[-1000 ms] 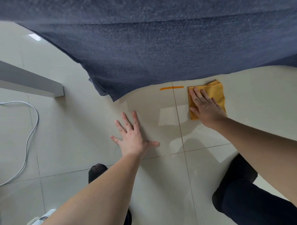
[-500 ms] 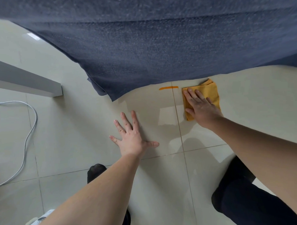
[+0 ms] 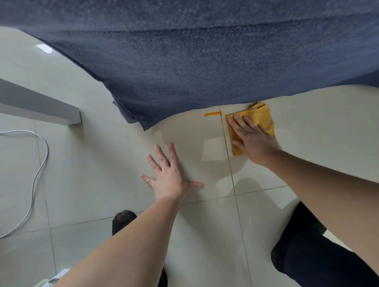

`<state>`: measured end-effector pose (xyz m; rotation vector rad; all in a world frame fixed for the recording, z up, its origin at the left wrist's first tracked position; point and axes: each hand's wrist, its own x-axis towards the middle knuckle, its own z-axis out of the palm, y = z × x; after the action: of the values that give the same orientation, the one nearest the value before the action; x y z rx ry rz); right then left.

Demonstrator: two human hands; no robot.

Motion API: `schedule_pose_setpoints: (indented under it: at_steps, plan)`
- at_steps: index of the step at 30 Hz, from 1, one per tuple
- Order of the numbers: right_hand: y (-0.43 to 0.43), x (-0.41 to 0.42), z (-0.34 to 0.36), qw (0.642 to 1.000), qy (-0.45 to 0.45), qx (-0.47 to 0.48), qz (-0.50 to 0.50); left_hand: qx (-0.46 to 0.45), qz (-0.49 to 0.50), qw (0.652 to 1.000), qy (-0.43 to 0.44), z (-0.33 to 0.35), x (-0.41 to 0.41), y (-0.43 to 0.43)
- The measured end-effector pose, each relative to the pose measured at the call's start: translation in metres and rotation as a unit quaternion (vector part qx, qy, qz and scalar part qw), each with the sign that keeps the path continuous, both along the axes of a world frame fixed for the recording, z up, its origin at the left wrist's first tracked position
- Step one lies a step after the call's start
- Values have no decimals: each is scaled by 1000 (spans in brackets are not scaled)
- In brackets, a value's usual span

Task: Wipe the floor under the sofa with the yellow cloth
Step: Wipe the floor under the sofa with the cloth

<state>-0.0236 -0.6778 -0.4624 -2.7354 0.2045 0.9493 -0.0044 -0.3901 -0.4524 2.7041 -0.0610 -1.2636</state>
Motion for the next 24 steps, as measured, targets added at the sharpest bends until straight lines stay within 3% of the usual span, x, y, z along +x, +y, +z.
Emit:
schedule_pose_setpoints:
  at_steps: [6, 14, 21, 24]
  plan:
    - [20, 38, -4, 994, 5, 9, -108, 1, -1, 1000, 4, 0, -1, 0]
    - [14, 5, 0, 1000, 1, 1, 9, 7, -3, 1000, 10, -1, 1, -2]
    - [27, 38, -7, 993, 1, 14, -114, 9, -7, 1000, 7, -3, 0, -3]
    - [43, 37, -8, 995, -16, 27, -90, 13, -7, 1000, 6, -2, 0, -3]
